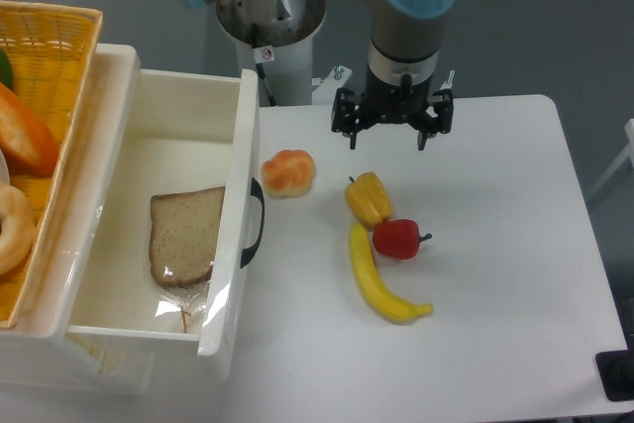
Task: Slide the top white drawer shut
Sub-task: 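Lower the gripper toward the table beside the yellow pepper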
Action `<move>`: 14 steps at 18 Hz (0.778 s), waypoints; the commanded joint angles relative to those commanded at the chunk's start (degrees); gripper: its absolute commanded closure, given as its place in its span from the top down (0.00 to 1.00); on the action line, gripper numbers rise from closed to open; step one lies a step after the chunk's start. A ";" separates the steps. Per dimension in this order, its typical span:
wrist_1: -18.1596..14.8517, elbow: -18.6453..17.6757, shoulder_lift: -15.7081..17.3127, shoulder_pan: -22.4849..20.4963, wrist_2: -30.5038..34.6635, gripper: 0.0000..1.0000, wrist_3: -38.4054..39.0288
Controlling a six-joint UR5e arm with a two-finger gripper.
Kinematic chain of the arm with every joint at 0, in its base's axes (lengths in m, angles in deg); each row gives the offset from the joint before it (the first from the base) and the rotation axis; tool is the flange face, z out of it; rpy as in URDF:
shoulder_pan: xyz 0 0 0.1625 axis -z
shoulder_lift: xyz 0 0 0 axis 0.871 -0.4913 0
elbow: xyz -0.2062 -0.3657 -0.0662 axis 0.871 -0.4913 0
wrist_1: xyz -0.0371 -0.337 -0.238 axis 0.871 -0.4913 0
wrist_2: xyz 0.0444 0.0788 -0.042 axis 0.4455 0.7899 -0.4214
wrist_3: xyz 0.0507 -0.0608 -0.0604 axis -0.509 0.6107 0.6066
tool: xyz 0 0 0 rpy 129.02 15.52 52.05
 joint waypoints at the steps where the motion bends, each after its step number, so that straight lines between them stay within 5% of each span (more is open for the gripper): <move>1: 0.35 -0.09 -0.18 -0.27 0.00 1.00 0.00; 11: 0.79 -0.62 -5.97 1.22 -0.09 1.00 0.88; 14: 4.04 -0.53 -7.73 2.71 -0.18 1.00 0.79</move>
